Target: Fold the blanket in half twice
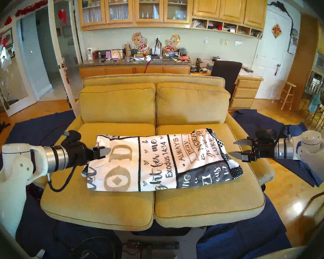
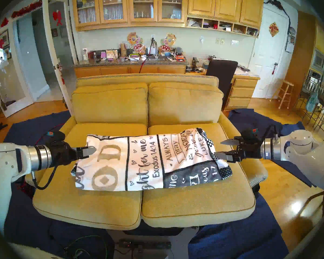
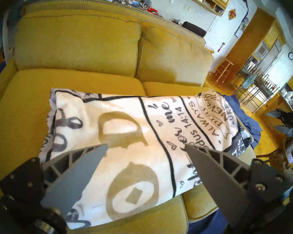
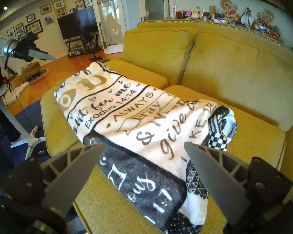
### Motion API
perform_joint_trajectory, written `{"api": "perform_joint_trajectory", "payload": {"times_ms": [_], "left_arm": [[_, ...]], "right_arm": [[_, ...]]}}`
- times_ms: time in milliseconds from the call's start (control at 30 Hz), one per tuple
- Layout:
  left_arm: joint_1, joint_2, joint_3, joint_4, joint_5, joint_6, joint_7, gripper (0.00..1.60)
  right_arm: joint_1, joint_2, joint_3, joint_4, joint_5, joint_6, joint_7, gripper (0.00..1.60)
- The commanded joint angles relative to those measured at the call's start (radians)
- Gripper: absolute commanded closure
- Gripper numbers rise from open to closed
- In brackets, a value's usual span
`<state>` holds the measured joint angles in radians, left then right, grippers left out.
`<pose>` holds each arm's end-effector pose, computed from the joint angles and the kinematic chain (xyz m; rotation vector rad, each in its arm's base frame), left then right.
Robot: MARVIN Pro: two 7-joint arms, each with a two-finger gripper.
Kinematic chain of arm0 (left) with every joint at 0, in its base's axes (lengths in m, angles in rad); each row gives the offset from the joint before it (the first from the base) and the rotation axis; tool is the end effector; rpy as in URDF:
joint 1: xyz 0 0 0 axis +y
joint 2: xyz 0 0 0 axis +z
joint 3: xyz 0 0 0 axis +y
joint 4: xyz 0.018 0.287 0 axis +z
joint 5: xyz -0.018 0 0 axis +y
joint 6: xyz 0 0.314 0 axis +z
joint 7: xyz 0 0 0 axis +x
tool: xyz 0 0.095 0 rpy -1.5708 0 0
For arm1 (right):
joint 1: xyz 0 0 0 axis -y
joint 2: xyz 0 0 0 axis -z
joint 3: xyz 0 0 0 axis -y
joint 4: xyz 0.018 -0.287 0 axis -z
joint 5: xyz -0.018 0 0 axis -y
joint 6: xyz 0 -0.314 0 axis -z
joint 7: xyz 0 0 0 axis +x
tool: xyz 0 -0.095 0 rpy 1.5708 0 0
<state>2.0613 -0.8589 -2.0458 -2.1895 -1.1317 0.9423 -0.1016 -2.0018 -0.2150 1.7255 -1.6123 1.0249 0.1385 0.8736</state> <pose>0.2891 0.1392 -0.1779 2.4689 -0.1147 1.1681 0.3426 -0.2296 -0.1950 -2.1535 -0.9369 -1.1878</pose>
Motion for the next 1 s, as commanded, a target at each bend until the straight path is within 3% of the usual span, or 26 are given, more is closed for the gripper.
{"api": "perform_joint_trajectory", "payload": {"times_ms": [0, 667, 967], "left_arm": [[-0.104, 0.053, 0.001, 0.050, 0.001, -0.010, 0.013, 0.00], [-0.276, 0.156, 0.073, 0.303, -0.053, 0.018, 0.056, 0.00], [-0.365, 0.172, 0.149, 0.420, -0.077, 0.018, 0.062, 0.00]], "right_arm": [[-0.011, -0.021, 0.066, -0.004, 0.003, -0.037, 0.016, 0.00], [-0.091, -0.105, 0.178, -0.011, -0.007, -0.090, 0.056, 0.00], [-0.127, -0.145, 0.234, -0.019, -0.014, -0.109, 0.073, 0.00]]}}
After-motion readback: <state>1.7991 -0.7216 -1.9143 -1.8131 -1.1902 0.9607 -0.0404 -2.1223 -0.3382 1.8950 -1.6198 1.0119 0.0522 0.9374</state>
